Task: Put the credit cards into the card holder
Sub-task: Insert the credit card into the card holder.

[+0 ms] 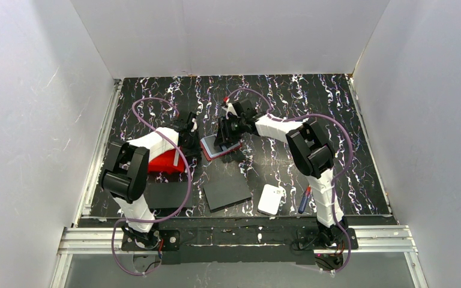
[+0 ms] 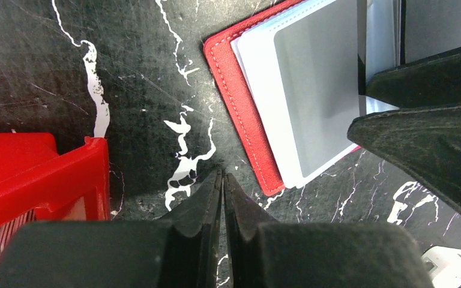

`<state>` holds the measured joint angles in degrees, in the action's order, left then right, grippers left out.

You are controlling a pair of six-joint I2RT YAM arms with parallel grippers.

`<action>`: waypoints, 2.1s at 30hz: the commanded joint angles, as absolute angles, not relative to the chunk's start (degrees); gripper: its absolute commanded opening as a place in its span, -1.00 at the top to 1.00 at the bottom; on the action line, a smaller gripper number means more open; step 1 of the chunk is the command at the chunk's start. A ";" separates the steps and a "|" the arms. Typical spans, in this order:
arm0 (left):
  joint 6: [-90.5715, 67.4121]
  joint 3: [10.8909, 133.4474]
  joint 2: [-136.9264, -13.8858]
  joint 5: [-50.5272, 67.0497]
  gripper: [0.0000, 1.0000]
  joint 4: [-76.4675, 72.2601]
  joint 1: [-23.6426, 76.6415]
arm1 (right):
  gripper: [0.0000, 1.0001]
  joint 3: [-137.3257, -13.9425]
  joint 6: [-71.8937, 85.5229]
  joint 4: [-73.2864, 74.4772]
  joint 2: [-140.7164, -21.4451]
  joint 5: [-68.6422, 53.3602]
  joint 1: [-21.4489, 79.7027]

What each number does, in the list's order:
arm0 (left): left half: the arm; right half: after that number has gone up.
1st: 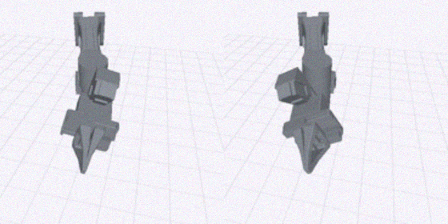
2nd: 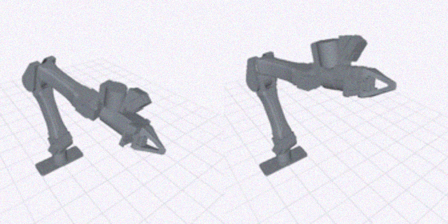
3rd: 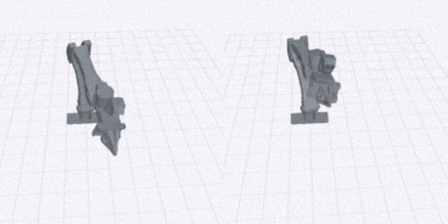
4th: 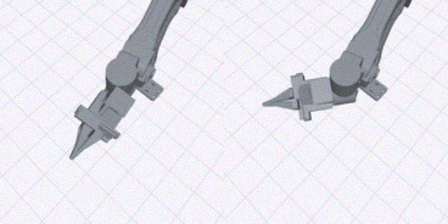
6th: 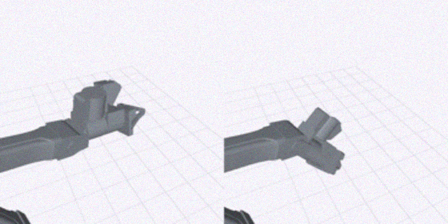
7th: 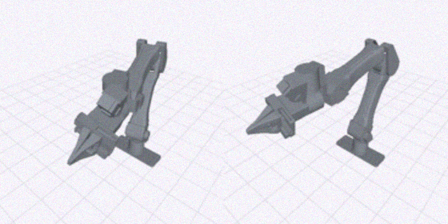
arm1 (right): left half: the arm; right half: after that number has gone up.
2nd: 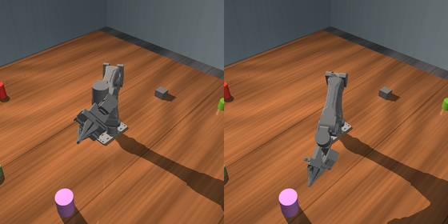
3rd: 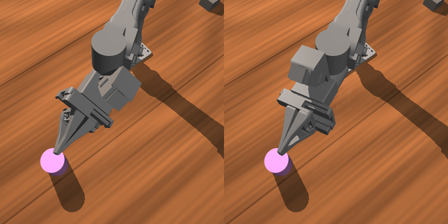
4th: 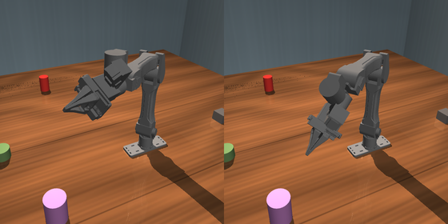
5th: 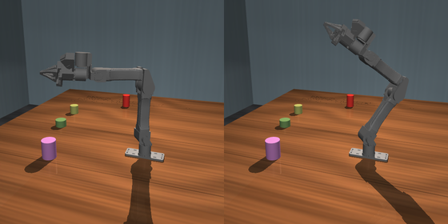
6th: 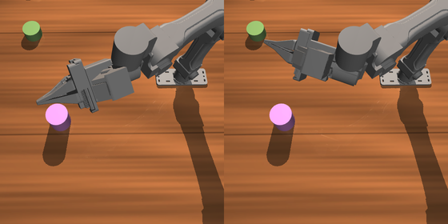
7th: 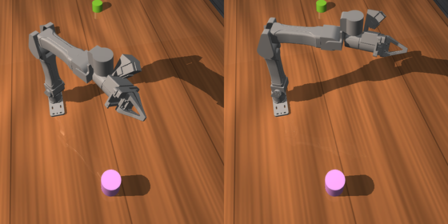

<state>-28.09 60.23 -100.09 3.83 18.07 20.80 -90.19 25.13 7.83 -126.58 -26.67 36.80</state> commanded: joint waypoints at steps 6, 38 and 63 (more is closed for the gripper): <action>-27.17 62.28 -100.89 3.99 0.92 17.93 20.58 | 0.04 -90.22 26.68 2.81 -128.13 -30.46 37.60; -31.95 59.28 -88.84 11.89 0.72 19.02 20.57 | 0.38 -93.23 19.28 11.76 -123.32 -25.73 39.20; -38.82 53.72 -91.20 16.70 0.63 10.83 18.11 | 0.76 -89.71 19.78 8.00 -127.98 -24.20 39.36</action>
<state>-36.06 55.57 -90.81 14.94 13.73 19.07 -90.93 20.36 9.65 -126.93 -25.93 39.13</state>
